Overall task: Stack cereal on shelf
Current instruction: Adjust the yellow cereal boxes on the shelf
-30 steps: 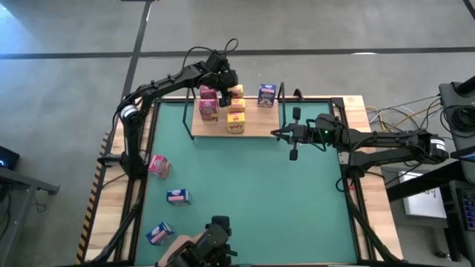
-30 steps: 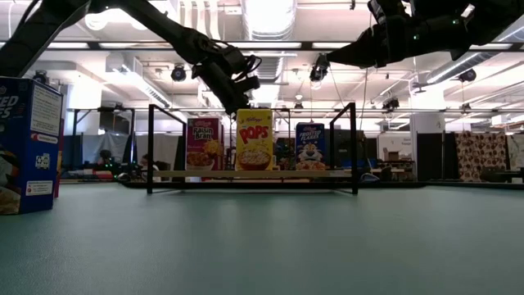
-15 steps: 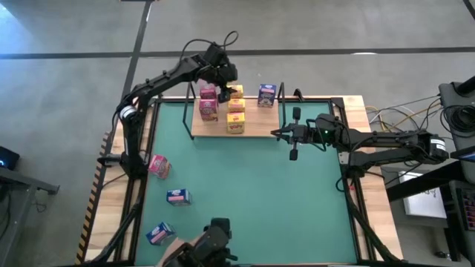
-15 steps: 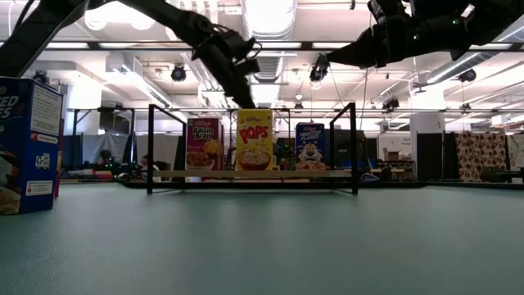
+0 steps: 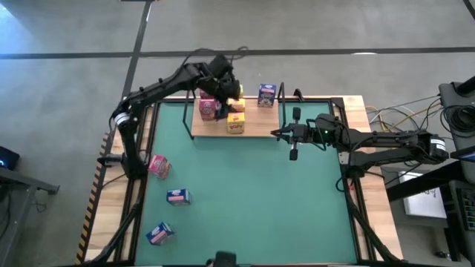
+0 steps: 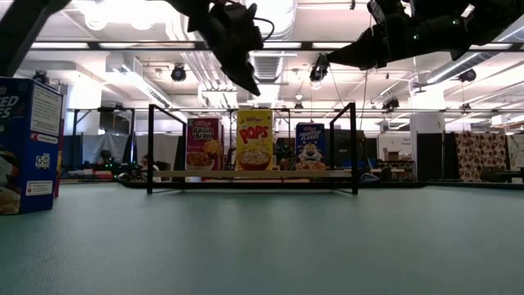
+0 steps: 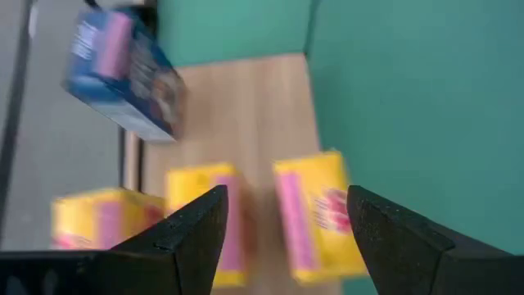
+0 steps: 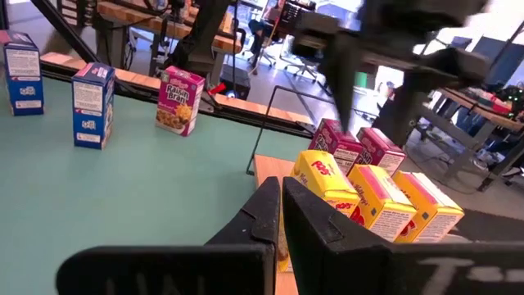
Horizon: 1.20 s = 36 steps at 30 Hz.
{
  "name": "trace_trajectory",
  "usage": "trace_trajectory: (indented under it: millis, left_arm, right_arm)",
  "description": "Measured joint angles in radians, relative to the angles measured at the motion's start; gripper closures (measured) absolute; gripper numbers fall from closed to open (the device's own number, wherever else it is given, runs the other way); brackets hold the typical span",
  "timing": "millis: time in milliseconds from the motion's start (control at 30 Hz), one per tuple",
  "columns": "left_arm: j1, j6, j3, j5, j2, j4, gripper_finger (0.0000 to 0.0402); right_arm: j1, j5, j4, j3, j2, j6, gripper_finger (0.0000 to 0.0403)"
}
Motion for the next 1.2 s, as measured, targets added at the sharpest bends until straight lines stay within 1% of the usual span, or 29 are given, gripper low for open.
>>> trace_trajectory:
  millis: [133, 233, 333, 467, 567, 633, 700, 767, 900, 933, 967, 1100, 1200]
  left_arm:
    - [-0.055, -0.063, -0.159, -0.095, -0.091, 0.047, 0.0168]
    - [-0.1, -0.126, -0.3, -0.172, -0.188, 0.129, 0.0168]
    - [-0.145, -0.175, -0.441, -0.285, -0.282, 0.223, 0.0168]
    - [-0.189, -0.198, -0.599, -0.43, -0.366, 0.343, 0.0171]
    - [-0.206, -0.199, -0.697, -0.485, -0.408, 0.431, 0.0189]
    - [-0.208, -0.198, -0.748, -0.513, -0.42, 0.476, 0.0215]
    - [-0.208, -0.198, -0.789, -0.538, -0.425, 0.534, 0.0249]
    - [-0.204, -0.199, -0.816, -0.54, -0.423, 0.598, 0.029]
    - [-0.203, -0.198, -0.844, -0.542, -0.386, 0.716, 0.0374]
    - [-0.203, -0.198, -0.845, -0.541, -0.376, 0.725, 0.0388]
    - [-0.203, -0.201, -0.845, -0.542, -0.365, 0.735, 0.0393]
    - [-0.203, -0.213, -0.838, -0.542, -0.319, 0.758, 0.0383]
    - [-0.203, -0.217, -0.838, -0.542, -0.298, 0.764, 0.0386]
  right_arm:
    - [0.0, 0.0, -0.004, 0.0, 0.0, 0.013, 0.0394]
    - [0.0, 0.0, -0.009, 0.0, 0.0, 0.014, 0.0394]
    - [0.0, 0.0, -0.008, 0.0, 0.0, 0.015, 0.0394]
    - [0.0, 0.0, 0.001, 0.0, 0.0, 0.017, 0.0394]
    - [0.0, 0.0, 0.007, 0.0, 0.0, 0.025, 0.0394]
    - [0.0, 0.0, 0.007, 0.0, 0.0, 0.025, 0.0394]
    - [0.0, 0.0, 0.008, 0.0, 0.0, 0.025, 0.0394]
    - [0.0, 0.0, 0.008, 0.0, 0.0, 0.025, 0.0394]
    - [0.0, 0.0, 0.008, 0.0, 0.0, 0.025, 0.0394]
    - [0.0, 0.0, 0.008, 0.0, 0.0, 0.024, 0.0394]
    - [0.0, 0.0, 0.008, 0.0, 0.0, 0.024, 0.0394]
    - [0.0, 0.0, 0.008, 0.0, 0.0, 0.024, 0.0394]
    - [0.0, 0.0, 0.007, 0.0, 0.0, 0.023, 0.0394]
